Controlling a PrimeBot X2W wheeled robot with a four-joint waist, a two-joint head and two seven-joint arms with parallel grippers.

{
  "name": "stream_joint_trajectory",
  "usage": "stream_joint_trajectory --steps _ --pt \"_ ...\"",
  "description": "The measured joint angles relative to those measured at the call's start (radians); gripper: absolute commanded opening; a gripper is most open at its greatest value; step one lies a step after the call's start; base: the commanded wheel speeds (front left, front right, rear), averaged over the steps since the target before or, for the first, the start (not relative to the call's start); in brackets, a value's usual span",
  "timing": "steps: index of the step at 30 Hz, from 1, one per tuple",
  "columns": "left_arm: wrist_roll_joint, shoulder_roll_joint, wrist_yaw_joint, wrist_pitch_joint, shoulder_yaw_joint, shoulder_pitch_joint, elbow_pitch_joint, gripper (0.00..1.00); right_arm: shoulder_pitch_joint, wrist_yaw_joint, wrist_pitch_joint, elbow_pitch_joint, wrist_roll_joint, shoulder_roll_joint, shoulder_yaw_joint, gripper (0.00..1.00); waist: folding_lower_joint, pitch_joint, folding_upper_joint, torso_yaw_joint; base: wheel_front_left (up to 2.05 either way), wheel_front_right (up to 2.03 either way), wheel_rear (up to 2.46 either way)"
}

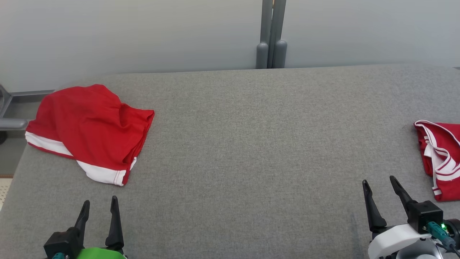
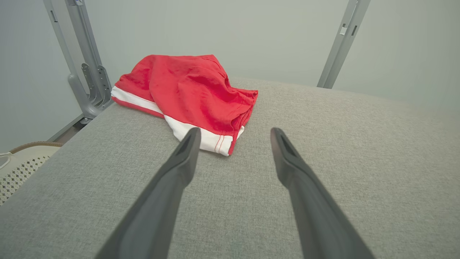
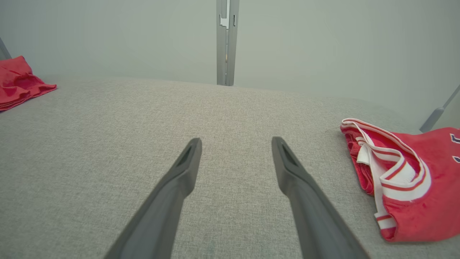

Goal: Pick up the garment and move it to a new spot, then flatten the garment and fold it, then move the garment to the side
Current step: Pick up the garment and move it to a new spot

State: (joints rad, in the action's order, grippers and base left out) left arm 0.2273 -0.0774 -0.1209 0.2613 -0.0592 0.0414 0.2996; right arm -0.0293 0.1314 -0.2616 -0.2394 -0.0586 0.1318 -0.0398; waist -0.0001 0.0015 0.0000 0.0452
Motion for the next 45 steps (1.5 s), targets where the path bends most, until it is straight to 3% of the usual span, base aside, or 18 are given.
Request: stream_joint_trajectory --steps 11,26,31,39,41,45 --pt "-0.015 0.007 -0.004 0.001 -0.009 -0.009 -0.004 1.0 -0.002 0.0 0.0 0.004 -0.003 0.007 0.026 1.0 0.0 -0.003 0.0 0.071 0.0 0.0 0.0" --pt "-0.018 0.007 -0.006 0.001 -0.048 0.011 0.002 1.0 0.063 0.0 0.0 0.005 -0.027 -0.004 0.167 1.0 0.0 -0.015 0.0 0.342 0.0 0.0 0.0" --pt "0.007 0.014 -0.006 0.001 -0.042 -0.006 0.005 1.0 0.089 0.0 0.0 0.012 -0.028 0.015 0.176 1.0 0.0001 0.007 0.0 0.394 0.0 0.0 0.0" --pt "0.089 0.022 -0.006 -0.047 0.027 -0.224 0.075 1.0 0.145 0.0 0.0 0.037 -0.007 0.09 0.19 1.0 0.0 0.093 0.0 0.417 0.0 0.0 0.0" --pt "0.141 0.023 -0.007 -0.136 0.091 -0.392 0.131 1.0 0.185 0.0 0.0 0.051 0.0 0.132 0.195 1.0 0.0001 0.149 0.0 0.42 0.0 0.0 0.0" --pt "0.225 0.024 -0.007 -0.256 0.158 -0.548 0.21 1.0 0.222 0.0 0.0 0.063 0.002 0.164 0.206 1.0 0.0001 0.212 0.0 0.415 0.0 0.0 0.0"
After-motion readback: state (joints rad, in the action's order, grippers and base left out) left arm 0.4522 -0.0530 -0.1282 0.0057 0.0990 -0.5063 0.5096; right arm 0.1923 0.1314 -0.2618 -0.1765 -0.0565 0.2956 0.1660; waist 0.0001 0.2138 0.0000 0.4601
